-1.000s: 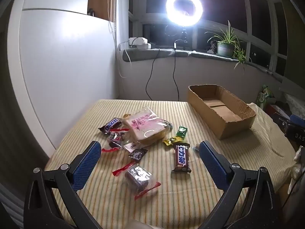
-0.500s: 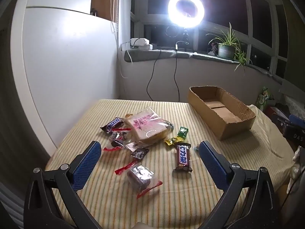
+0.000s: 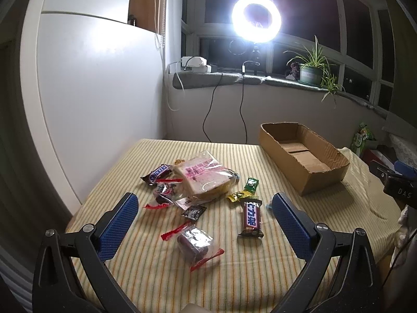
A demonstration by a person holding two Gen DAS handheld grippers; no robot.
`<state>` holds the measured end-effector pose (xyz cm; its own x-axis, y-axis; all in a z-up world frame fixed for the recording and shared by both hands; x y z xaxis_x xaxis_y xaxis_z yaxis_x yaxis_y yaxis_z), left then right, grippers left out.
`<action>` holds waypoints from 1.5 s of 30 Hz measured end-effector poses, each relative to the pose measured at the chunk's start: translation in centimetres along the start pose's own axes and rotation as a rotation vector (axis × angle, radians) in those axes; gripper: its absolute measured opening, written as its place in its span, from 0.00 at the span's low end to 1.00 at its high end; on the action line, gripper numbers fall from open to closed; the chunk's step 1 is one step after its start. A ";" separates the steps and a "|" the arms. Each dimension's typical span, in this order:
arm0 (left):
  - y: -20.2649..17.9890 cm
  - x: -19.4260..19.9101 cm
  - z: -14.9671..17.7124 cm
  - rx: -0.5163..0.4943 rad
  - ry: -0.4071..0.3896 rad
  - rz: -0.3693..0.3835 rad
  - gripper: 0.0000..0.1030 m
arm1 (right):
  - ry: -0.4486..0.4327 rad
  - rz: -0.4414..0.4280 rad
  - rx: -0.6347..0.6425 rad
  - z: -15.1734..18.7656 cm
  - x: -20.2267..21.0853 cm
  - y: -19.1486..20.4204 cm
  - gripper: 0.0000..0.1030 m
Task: Organize snacks
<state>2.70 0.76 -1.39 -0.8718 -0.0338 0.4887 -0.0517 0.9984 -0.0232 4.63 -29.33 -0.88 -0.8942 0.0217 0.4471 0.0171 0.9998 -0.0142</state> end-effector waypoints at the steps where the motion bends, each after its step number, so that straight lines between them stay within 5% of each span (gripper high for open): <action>1: 0.0 0.0 0.0 0.000 0.001 0.001 0.99 | 0.000 -0.001 -0.001 0.0 0.0 0.0 1.00; 45: 0.5 -0.2 0.7 0.019 0.007 -0.002 0.99 | 0.018 -0.010 0.007 0.6 -0.1 0.3 1.00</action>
<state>2.54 1.18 -2.13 -0.8680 -0.0355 0.4952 -0.0628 0.9973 -0.0386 4.48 -29.03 -1.43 -0.8862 0.0120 0.4632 0.0050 0.9999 -0.0163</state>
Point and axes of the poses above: each gripper's, at about its wrist camera, not at the fingertips, and x roughly against the way its jaws point, y to its left, z to its underside, the point moved 4 cm from there along -x, roughly the way its jaws point, and after that the axes turned 1 degree about -z, right-handed, at the moved point
